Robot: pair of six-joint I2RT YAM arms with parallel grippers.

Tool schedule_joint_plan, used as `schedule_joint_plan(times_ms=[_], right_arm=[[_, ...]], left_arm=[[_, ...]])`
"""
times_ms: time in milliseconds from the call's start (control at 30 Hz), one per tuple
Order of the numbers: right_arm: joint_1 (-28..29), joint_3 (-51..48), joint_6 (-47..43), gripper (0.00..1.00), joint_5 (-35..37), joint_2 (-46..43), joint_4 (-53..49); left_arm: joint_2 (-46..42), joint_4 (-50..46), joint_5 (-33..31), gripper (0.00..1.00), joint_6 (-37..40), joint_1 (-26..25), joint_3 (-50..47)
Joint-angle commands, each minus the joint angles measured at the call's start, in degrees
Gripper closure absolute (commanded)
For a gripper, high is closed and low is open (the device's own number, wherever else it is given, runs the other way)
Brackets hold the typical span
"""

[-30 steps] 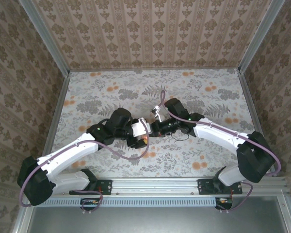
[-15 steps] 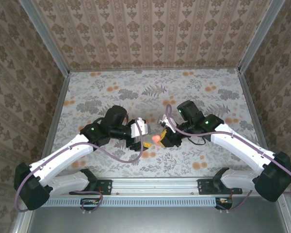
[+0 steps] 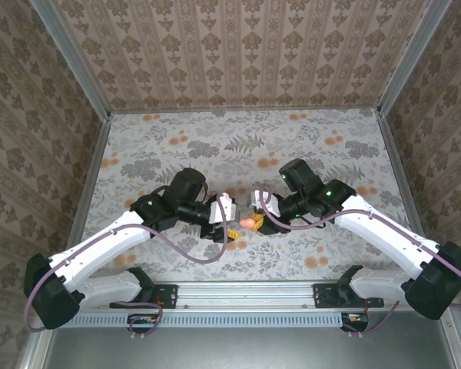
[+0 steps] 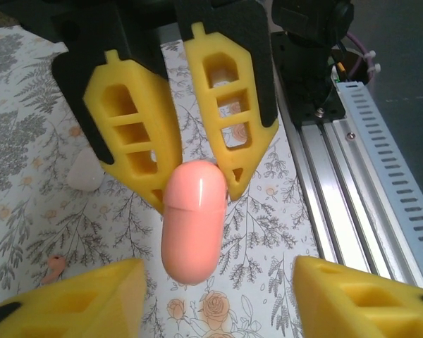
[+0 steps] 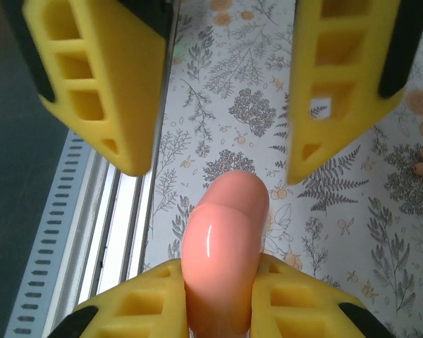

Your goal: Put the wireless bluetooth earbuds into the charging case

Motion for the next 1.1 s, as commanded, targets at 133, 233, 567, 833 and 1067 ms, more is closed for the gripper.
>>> schedule_joint_plan(times_ms=[133, 233, 567, 833, 1067], right_arm=[[1.0, 2.8, -4.3, 0.80, -0.7, 0.0, -1.0], [1.2, 3.4, -4.6, 0.80, -1.0, 0.5, -1.1], [1.6, 3.6, -4.4, 0.79, -1.6, 0.7, 1.0], [0.3, -6.6, 3.0, 0.52, 2.3, -9.3, 16.8], [-4.9, -21.4, 14.7, 0.36, 1.3, -22.7, 34.9]], left_arm=[[1.3, -1.0, 2.1, 0.56, 1.6, -1.0, 2.3], [1.3, -0.1, 1.7, 0.57, 1.4, -1.1, 2.0], [1.1, 0.7, 2.0, 0.71, 1.1, -1.6, 1.8], [-1.4, 4.6, 2.6, 0.85, -1.3, -0.5, -1.1], [-6.4, 25.2, 5.3, 0.86, -14.4, 0.2, -9.8]])
